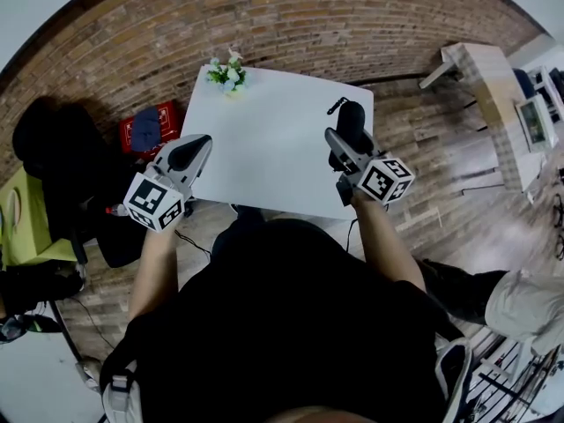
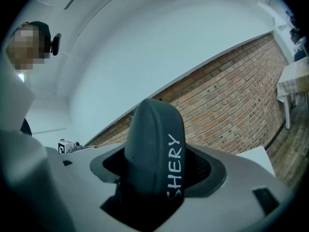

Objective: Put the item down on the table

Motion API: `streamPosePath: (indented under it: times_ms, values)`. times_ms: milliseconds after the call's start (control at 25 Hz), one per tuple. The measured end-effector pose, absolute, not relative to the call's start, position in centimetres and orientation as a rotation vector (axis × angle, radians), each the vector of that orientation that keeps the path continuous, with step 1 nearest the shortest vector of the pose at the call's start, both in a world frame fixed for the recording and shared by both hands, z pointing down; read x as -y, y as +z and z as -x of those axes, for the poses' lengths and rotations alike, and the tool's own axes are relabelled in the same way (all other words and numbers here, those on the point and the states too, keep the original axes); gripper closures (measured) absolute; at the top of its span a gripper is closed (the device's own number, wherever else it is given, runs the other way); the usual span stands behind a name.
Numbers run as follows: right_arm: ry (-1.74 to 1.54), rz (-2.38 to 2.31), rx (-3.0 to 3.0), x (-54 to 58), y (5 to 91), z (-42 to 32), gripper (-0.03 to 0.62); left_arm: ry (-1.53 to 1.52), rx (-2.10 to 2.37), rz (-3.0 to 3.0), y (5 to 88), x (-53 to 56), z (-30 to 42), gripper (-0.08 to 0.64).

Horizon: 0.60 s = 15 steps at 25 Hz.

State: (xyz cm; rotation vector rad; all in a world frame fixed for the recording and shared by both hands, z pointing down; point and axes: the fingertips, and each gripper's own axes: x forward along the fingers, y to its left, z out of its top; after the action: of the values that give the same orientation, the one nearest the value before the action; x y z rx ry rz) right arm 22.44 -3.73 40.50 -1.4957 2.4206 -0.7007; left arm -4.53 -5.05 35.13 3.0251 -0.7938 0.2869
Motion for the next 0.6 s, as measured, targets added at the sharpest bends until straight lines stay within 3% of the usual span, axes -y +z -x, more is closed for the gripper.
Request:
streamPosePath:
  times_ms: [600]
  values:
    - [-0.702, 1.544, -2.396, 6.8, 39.9, -23.2, 0.244, 0.305, 0.769, -3.035, 35.0, 8.0, 4.5, 0.549]
